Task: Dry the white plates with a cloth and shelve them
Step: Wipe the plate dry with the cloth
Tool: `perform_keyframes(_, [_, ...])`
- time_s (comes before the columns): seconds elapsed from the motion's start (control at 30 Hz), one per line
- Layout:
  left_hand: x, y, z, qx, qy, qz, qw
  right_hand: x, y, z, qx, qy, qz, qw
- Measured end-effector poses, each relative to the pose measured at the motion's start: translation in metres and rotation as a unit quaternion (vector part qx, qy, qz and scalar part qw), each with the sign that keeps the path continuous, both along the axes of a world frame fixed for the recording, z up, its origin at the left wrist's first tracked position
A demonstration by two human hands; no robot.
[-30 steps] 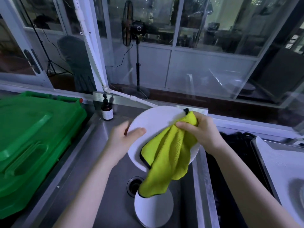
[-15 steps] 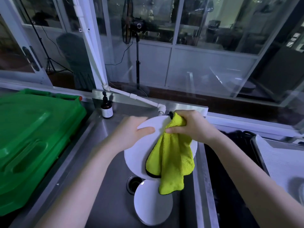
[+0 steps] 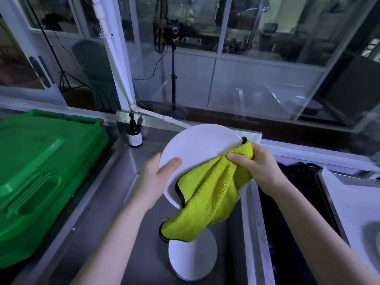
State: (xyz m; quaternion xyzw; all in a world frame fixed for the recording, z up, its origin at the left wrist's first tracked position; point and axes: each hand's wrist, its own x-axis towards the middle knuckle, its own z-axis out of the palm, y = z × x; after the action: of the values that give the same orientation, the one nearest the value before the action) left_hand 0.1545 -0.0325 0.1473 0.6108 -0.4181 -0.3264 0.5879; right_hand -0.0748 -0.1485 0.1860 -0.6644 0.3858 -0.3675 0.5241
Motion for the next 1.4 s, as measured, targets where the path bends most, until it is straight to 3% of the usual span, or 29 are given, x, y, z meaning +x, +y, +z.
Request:
perform_keyframes(0.13, [0.011,-0.016,0.035,0.021,-0.182,-0.098,0.978,0.01,-0.005,0.019,-0.107,0.12,0.041,0.986])
perform_keyframes(0.23, [0.001,-0.026,0.047,0.027,-0.298,-0.146,0.943,0.027,0.0,0.022,-0.244,0.231,0.084,0.938])
perform_keyframes(0.37, [0.004,-0.014,0.029,0.015,-0.173,-0.043,0.984,0.021,0.004,0.015,-0.218,0.175,0.025,0.96])
perform_keyframes(0.5, [-0.008,0.008,-0.012,0.044,0.058,0.026,0.997,0.01,0.014,-0.001,-0.058,0.005,-0.059,0.997])
perform_keyframes(0.57, [-0.015,0.009,-0.022,0.028,0.112,0.052,0.992,0.009,0.019,-0.01,-0.002,-0.04,-0.071,0.997])
perform_keyframes(0.67, [-0.007,0.004,-0.017,0.023,0.063,0.035,0.997,0.006,0.019,-0.01,0.011,-0.017,-0.055,0.998])
perform_keyframes(0.77, [0.008,-0.002,0.006,0.023,-0.043,-0.043,0.998,0.006,0.011,0.005,-0.048,0.046,-0.014,0.998])
perform_keyframes(0.87, [0.007,-0.015,0.029,0.024,-0.225,-0.134,0.965,0.018,0.009,0.022,-0.171,0.171,0.06,0.968])
perform_keyframes(0.93, [0.002,-0.019,0.034,0.016,-0.301,-0.154,0.941,0.026,0.012,0.025,-0.231,0.221,0.087,0.944])
perform_keyframes(1.0, [0.003,-0.019,0.031,0.001,-0.27,-0.145,0.952,0.026,0.014,0.023,-0.246,0.213,0.071,0.943])
perform_keyframes(1.07, [0.008,-0.012,0.02,-0.023,-0.148,-0.108,0.983,0.018,0.012,0.018,-0.228,0.183,0.021,0.956])
perform_keyframes(1.17, [0.008,0.005,-0.007,-0.019,-0.03,-0.022,0.999,0.006,0.016,0.005,-0.104,0.052,-0.039,0.992])
perform_keyframes(1.23, [0.002,0.009,-0.021,-0.017,0.026,-0.004,1.0,0.002,0.019,-0.007,-0.032,-0.007,-0.066,0.997])
perform_keyframes(1.4, [0.005,0.002,-0.01,-0.017,-0.057,0.011,0.998,0.0,0.019,-0.01,0.0,0.006,-0.037,0.999])
